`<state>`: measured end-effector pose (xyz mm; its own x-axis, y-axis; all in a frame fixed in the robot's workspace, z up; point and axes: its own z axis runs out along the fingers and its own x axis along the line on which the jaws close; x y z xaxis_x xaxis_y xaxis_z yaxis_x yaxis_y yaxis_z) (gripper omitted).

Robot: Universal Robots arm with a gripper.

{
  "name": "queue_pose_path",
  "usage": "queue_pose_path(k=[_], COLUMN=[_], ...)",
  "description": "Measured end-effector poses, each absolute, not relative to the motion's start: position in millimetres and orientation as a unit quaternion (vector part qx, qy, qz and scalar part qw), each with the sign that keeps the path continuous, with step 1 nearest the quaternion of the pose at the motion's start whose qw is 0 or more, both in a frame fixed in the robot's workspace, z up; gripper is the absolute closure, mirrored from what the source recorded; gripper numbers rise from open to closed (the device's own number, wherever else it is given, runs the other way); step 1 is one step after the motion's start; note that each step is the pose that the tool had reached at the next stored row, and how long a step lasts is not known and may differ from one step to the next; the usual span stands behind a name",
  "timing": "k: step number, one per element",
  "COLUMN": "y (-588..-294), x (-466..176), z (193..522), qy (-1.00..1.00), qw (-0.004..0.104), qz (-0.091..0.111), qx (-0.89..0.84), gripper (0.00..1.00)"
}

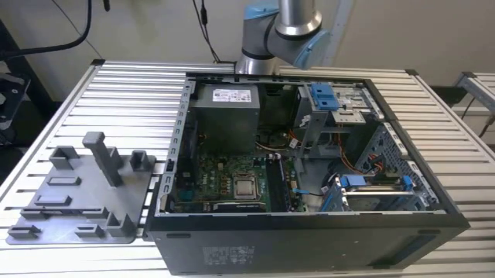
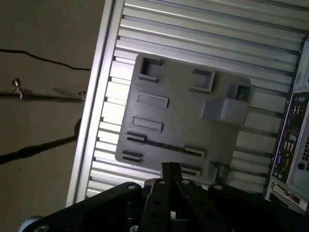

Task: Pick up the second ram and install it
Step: 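Pick up the second ram and move it above second insertion slot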

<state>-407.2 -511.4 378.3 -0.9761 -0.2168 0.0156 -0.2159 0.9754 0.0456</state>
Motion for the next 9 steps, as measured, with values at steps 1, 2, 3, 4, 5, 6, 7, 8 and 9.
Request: queue_pose_path(k=[1, 2, 3, 4, 5, 6, 7, 8, 9], y=[-511.4, -511.4, -511.4, -511.4, -511.4, -511.4, -511.4, -511.4, -511.4], x=[-407.3, -407.3, -407.2, -407.3, -407.3, -407.2, -407.2, -407.2, -407.2], z=[378.3, 378.3, 378.3, 378.3, 378.3, 378.3, 378.3, 378.3, 378.3], qy=[-0.993, -0.992, -0.991, -0.99, -0.989, -0.988, -0.987, -0.985, -0.984], qw=[0.01, 0.011, 0.011, 0.011, 0.011, 0.011, 0.011, 0.012, 0.012], qz=[-0.022, -0.022, -0.022, -0.021, -0.021, -0.021, -0.021, -0.021, -0.021], qx=[0.117, 0.124, 0.131, 0.139, 0.146, 0.154, 0.162, 0.17, 0.178], gripper=[0.89, 0.89, 0.89, 0.89, 0.89, 0.89, 0.89, 0.89, 0.89])
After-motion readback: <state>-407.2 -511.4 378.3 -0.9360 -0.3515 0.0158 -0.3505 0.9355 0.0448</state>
